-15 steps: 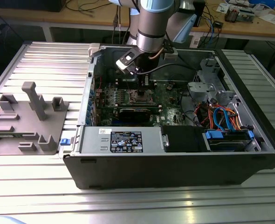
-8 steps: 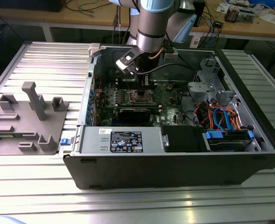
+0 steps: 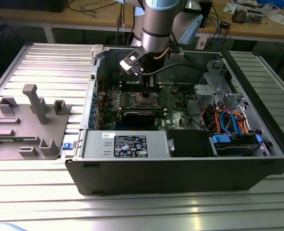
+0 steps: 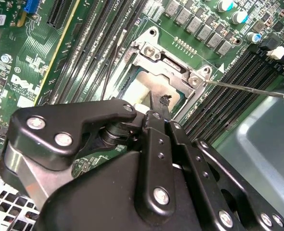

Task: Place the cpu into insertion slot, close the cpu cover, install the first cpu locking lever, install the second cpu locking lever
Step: 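Close the cpu cover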

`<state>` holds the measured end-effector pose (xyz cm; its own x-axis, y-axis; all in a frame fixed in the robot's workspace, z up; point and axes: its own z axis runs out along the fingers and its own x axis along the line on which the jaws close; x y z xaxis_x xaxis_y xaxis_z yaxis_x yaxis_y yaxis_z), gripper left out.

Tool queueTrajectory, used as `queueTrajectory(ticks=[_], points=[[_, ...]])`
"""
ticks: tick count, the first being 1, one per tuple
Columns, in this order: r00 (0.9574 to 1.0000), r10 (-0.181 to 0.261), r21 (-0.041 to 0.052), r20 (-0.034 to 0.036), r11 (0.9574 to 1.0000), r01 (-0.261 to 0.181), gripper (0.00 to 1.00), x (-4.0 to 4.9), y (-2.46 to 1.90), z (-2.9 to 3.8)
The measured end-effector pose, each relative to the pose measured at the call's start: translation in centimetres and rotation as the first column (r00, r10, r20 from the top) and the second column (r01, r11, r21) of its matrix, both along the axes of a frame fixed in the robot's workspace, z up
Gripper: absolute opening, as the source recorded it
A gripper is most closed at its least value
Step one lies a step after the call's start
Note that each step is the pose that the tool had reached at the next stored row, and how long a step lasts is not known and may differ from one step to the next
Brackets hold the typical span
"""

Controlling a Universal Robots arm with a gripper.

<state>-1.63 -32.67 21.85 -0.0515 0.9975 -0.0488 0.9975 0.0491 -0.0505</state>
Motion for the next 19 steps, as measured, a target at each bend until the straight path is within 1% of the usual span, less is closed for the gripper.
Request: queueTrajectory(ticks=[8, 15, 19], points=[[1.0000, 0.000, 0.0001, 0.0000, 1.0000, 0.000, 0.11, 0.00, 0.00, 0.65], [1.0000, 0.000, 0.0000, 0.0000, 1.0000, 0.000, 0.11, 0.00, 0.00, 1.42], [1.0000, 0.000, 0.0000, 0.0000, 1.0000, 0.000, 0.11, 0.00, 0.00, 1.63]])
